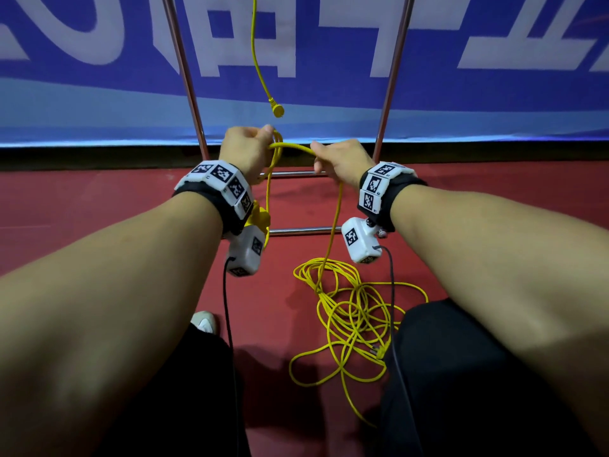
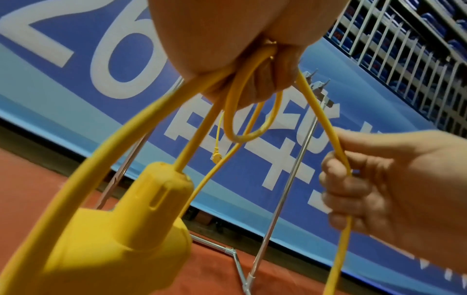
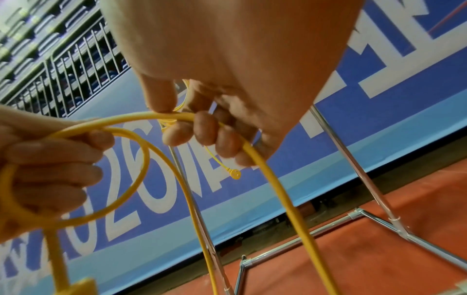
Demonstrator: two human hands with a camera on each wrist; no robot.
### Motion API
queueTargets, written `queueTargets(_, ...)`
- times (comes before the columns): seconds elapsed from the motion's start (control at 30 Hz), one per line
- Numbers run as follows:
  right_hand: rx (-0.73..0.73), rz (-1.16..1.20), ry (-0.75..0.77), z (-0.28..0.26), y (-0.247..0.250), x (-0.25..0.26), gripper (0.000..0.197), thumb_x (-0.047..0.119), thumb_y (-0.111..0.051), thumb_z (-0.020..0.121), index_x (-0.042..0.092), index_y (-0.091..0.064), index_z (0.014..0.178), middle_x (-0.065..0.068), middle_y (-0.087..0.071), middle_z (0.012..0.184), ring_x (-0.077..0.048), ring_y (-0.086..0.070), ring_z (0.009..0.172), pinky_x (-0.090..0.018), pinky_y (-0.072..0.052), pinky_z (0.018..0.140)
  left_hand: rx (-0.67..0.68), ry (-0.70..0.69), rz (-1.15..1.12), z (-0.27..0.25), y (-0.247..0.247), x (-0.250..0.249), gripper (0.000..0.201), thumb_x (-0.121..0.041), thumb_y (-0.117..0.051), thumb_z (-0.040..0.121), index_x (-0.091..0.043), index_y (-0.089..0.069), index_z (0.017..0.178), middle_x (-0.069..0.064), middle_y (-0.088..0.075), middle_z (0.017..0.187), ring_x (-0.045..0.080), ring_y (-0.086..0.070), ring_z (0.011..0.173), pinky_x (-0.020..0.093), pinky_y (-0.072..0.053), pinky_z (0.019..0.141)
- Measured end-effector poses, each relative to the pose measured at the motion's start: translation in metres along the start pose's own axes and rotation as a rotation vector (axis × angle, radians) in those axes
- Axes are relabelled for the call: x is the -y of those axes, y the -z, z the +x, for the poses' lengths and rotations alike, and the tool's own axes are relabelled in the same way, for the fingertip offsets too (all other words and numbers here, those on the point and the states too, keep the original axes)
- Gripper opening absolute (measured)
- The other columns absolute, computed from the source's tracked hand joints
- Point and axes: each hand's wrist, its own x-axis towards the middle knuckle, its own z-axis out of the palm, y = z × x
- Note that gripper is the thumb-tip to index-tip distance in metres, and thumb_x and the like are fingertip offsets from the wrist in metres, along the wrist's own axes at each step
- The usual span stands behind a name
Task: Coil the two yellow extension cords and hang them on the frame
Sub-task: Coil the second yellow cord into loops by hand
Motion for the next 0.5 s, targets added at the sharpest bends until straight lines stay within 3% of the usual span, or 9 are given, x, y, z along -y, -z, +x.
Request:
queueTargets(0.1, -0.069, -0.010, 0.085, 0.001, 0.009, -0.002, 0.033, 0.035, -0.070, 0.091, 0.012, -0.072, 0.066, 0.011, -0.047, 0.044, -0.003, -0.040, 0.047, -0.019, -0.035, 0.057, 0.196, -0.020, 0.074, -0.012, 0.001, 0.004, 0.043, -0.027, -0.054, 0.101, -0.009, -0.056, 0.063, 0.002, -0.053, 0.046, 0.015, -0.041, 0.036, 0.021, -0.031, 0.040)
queueTargets(0.17, -0.046, 0.014, 0.107, 0.001, 0.008, -0.001, 0.025, 0.032, -0.078, 0.085, 0.012, -0.071, 0.072, 0.008, -0.050, 0.054, -0.002, -0.043, 0.053, -0.017, -0.036, 0.058, 0.312, -0.063, 0.230, -0.017, 0.003, 0.007, 0.044, -0.029, -0.052, 0.102, -0.013, -0.058, 0.062, -0.004, -0.058, 0.044, 0.008, -0.043, 0.035, 0.020, -0.034, 0.042)
queueTargets(0.23, 0.000, 0.004, 0.127, 0.001, 0.002, 0.004, 0.026, 0.032, -0.083, 0.080, 0.014, -0.066, 0.072, 0.008, -0.045, 0.054, -0.002, -0.038, 0.047, -0.017, -0.034, 0.053, 0.362, -0.066, 0.277, -0.018, 0.003, 0.008, 0.043, -0.031, -0.051, 0.102, -0.014, -0.060, 0.063, -0.002, -0.062, 0.049, 0.006, -0.044, 0.039, 0.023, -0.035, 0.047)
queueTargets(0.4, 0.077, 0.066, 0.108, 0.002, -0.016, 0.017, 0.043, 0.048, -0.085, 0.066, 0.021, -0.054, 0.079, 0.005, -0.054, 0.060, -0.009, -0.044, 0.051, -0.022, -0.037, 0.054, 0.323, -0.045, 0.100, -0.014, -0.001, 0.007, 0.037, -0.020, -0.055, 0.096, -0.013, -0.053, 0.059, -0.002, -0.051, 0.044, 0.015, -0.036, 0.043, 0.024, -0.029, 0.047)
queueTargets(0.5, 0.121, 0.150, 0.104, 0.000, -0.014, 0.015, 0.032, 0.033, -0.081, 0.081, 0.017, -0.054, 0.077, 0.006, -0.055, 0.055, -0.008, -0.043, 0.047, -0.022, -0.035, 0.051, 0.262, -0.051, 0.013, -0.011, 0.000, 0.002, 0.042, -0.027, -0.053, 0.102, -0.012, -0.054, 0.063, -0.006, -0.044, 0.043, 0.012, -0.033, 0.040, 0.023, -0.029, 0.045)
